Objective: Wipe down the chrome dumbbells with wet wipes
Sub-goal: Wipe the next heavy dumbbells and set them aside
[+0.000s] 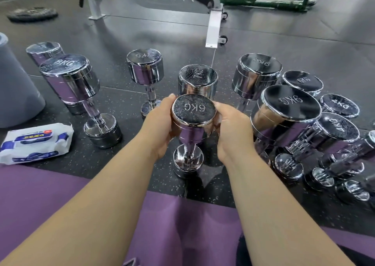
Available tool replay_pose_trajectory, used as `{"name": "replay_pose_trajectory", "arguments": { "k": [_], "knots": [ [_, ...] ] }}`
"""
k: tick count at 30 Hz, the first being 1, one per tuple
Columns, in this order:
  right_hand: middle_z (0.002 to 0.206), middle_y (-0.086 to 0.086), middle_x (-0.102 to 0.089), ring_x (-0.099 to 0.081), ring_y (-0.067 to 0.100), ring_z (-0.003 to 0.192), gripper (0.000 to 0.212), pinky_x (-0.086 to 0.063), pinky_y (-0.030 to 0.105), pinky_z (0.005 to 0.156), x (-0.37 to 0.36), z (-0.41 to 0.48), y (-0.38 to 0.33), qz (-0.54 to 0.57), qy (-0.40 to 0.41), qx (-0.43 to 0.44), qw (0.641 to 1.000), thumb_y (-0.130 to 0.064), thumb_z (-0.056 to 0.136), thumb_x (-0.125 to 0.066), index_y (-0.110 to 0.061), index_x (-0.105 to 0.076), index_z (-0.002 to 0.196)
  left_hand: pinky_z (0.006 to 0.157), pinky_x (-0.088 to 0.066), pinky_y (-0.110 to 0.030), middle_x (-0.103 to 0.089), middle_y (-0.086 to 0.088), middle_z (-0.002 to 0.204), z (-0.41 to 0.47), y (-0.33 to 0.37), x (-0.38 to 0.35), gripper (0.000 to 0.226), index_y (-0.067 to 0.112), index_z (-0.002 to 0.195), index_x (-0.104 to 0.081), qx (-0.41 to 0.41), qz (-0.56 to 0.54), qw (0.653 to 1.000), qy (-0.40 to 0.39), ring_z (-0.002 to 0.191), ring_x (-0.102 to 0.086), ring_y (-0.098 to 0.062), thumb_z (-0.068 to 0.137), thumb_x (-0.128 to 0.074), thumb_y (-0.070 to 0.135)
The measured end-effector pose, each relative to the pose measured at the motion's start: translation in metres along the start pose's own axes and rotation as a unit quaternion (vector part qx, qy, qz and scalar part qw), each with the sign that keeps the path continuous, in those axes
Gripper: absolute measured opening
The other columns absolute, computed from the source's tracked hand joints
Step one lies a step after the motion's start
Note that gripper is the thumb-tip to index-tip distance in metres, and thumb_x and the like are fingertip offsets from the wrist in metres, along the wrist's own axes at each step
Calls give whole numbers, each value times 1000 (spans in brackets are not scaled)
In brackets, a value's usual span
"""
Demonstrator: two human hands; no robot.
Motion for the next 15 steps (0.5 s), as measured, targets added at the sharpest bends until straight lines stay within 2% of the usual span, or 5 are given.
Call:
{"name": "replay_pose_trajectory", "arguments": {
  "k": [3,6,11,13,15],
  "knots": [
    [82,12,-74,-68,21,74,14,-57,39,76,4,-17,0,56,70,37,995,-2,87,-62,-6,-75,85,74,-49,-30,-74,1,92,-8,-3,1,32,22,96,-68,9,-11,1000,17,83,-64,-18,97,-49,48],
    [84,4,-73,-69,11,72,19,-57,25,67,4,-28,7,62,74,40,995,-2,93,-58,-5,-76,98,56,-44,-21,-68,8,74,-15,-4,1,31,24,88,-64,7,-23,999,40,64,-58,-8,101,-45,44],
    [79,-14,-73,-68,0,79,16,-50,16,75,13,-46,4,-22,117,99,988,-7,90,-66,-19,-76,94,58,-46,-24,-64,16,54,-22,-3,1,32,24,81,-61,-13,-24,998,63,52,-58,-3,103,-43,38],
    [80,-16,-74,-69,-1,83,16,-52,18,78,15,-50,11,-44,112,82,989,-8,91,-66,-19,-75,100,52,-45,-20,-62,16,51,-27,-3,0,31,25,82,-61,-12,-20,998,62,49,-57,-2,103,-42,37],
    [74,-15,-74,-70,6,82,17,-55,21,77,15,-55,20,-44,102,41,993,-7,91,-67,-21,-76,90,46,-44,-16,-64,14,55,-32,-3,-1,31,26,82,-60,-13,-15,998,60,50,-57,-2,104,-40,37]
  ]
}}
Point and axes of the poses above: each hand's wrist, its own z-axis towards the middle knuckle, its own x-axis out of the back of the hand, y = z × x, the point moved 5 cm from there along z, towards the middle knuckle
